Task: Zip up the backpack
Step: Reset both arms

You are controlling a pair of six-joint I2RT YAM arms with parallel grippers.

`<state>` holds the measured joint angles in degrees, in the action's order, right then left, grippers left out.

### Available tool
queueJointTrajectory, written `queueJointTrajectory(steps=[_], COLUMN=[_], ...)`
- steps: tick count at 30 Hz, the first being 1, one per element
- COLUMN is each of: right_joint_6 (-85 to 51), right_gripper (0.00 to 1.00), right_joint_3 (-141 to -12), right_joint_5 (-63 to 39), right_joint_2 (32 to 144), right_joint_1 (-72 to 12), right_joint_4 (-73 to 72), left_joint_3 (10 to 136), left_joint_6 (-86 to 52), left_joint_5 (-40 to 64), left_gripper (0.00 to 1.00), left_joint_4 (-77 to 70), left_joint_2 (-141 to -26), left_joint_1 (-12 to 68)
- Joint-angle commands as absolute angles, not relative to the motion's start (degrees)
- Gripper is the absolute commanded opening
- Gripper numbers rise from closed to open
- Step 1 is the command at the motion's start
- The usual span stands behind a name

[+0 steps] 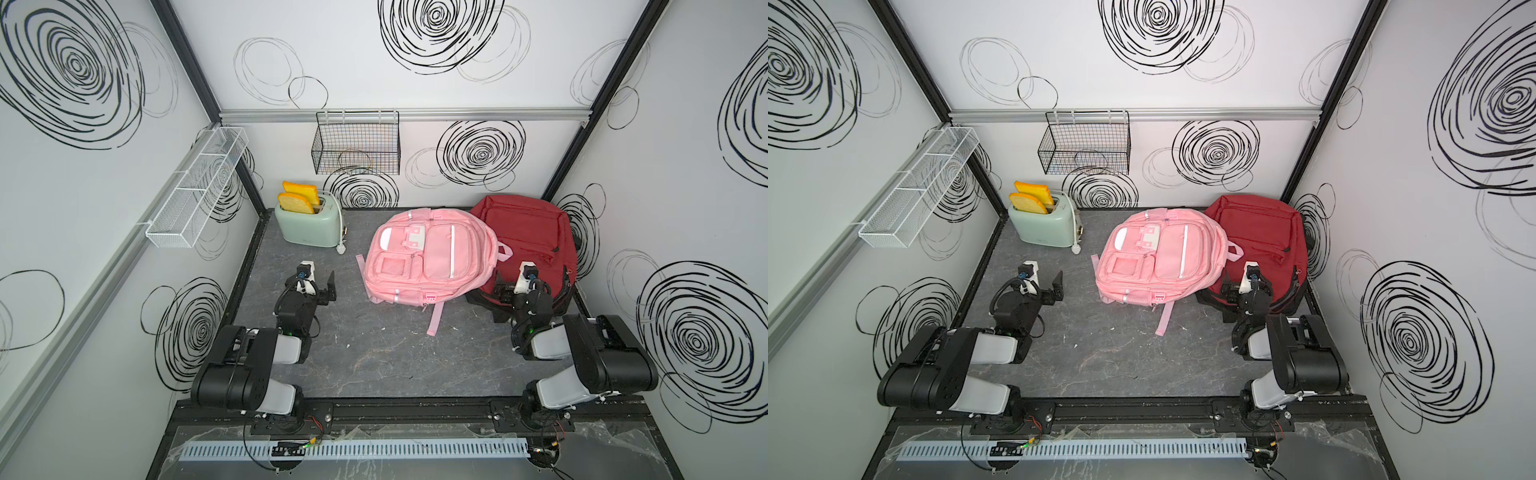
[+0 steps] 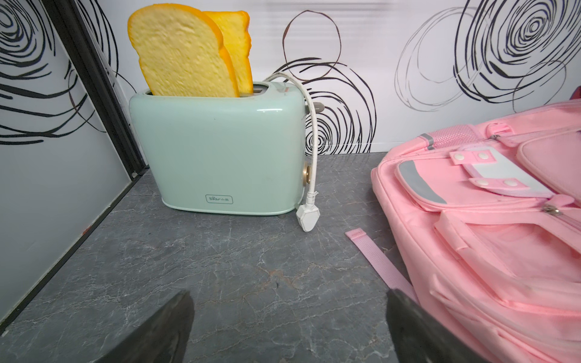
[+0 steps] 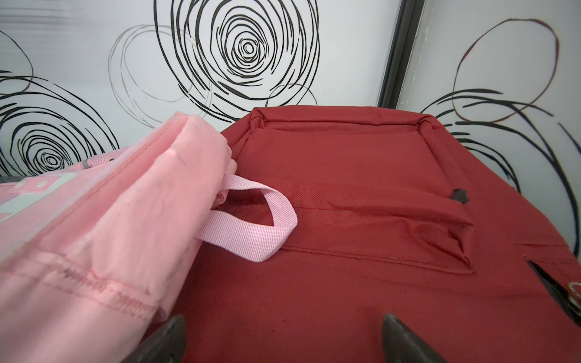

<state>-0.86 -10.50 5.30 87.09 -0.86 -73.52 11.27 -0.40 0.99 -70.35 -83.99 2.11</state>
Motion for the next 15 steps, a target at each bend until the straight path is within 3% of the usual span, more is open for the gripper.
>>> queueJointTrajectory(steps=[1, 15], right_joint_6=[-1.0, -1.0], right_gripper=[0.99, 0.99], right_joint_3=[-11.4, -11.3], right_joint_5=[4.6, 4.6], right_joint_2=[86.7, 86.8], right_joint_1=[-0.5, -0.5], right_joint_4=[-73.2, -73.1], left_joint_3=[12.3, 12.2], left_joint_6=[0.2, -0.1], left_joint_5=[1.0, 1.6], left_gripper=[0.98, 0.98], left_joint_4=[-72.9, -72.9], left_joint_2=[-84.0, -83.8], left_joint_1=[2.0, 1.5])
